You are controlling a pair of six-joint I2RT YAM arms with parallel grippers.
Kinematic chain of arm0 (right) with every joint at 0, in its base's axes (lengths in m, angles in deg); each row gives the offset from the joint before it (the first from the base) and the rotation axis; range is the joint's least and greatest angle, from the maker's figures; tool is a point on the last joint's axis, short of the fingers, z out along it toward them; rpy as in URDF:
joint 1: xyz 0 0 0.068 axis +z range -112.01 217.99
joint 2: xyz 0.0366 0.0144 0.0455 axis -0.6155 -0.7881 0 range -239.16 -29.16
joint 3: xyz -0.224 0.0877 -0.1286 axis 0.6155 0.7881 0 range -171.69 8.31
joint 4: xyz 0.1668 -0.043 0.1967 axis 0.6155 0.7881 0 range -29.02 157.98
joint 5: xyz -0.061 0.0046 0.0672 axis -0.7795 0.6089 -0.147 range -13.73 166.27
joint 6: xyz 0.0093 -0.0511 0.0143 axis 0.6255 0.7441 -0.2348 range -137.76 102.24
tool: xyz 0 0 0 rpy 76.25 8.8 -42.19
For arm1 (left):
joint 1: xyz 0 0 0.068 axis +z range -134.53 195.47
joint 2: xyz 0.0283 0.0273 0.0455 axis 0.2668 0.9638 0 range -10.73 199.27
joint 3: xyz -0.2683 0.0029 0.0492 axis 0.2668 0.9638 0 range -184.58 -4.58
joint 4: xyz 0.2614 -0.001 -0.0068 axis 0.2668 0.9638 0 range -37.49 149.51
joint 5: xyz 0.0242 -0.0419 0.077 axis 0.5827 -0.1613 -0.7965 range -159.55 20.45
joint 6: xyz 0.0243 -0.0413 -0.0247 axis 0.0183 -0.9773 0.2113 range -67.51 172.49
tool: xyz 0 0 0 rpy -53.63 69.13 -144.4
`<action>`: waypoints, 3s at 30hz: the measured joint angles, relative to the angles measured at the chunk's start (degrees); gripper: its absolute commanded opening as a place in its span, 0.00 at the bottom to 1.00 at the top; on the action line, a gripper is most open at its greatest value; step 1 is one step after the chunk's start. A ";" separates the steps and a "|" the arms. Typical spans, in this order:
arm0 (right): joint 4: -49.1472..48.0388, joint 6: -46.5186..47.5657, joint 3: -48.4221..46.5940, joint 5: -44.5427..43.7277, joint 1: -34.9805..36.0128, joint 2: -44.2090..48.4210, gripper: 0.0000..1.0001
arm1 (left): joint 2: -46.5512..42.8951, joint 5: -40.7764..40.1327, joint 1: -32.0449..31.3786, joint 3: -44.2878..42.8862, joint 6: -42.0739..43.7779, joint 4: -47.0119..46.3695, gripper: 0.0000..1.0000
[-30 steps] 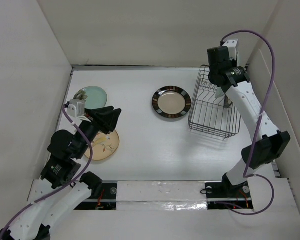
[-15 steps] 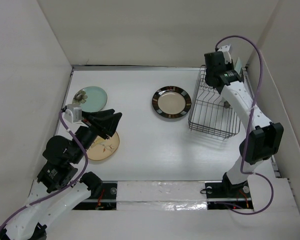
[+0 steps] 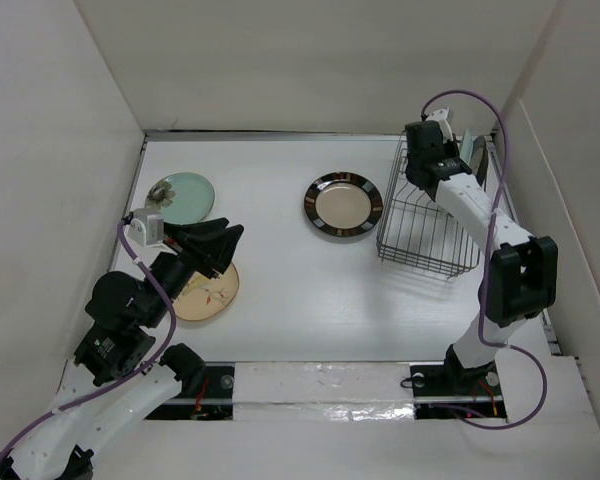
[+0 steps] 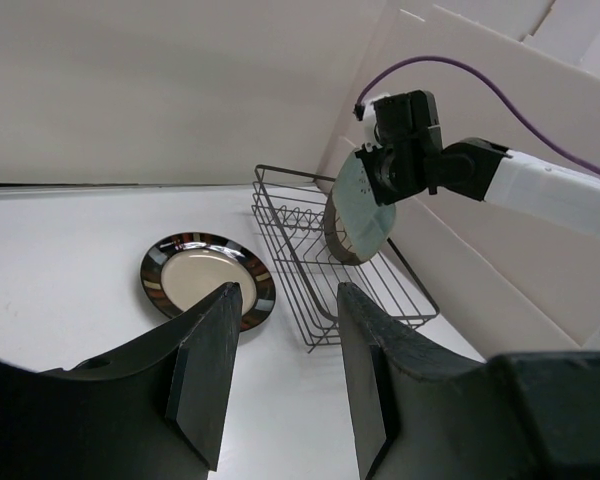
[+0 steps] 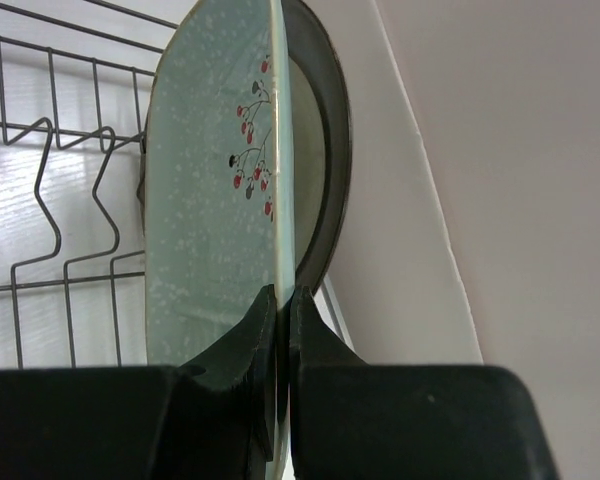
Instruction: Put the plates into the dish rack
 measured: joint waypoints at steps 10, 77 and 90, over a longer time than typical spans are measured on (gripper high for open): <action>-12.90 4.33 10.45 2.32 -0.33 0.02 0.00 | 0.07 0.02 0.00 0.00 0.02 -0.02 0.40; -29.57 -37.77 15.45 44.37 39.43 -0.15 0.59 | 6.93 -17.18 2.27 -3.02 -1.40 3.61 0.25; -36.28 -52.30 0.13 56.92 43.50 -30.32 0.58 | 4.13 -18.43 2.27 -0.70 0.63 1.62 0.35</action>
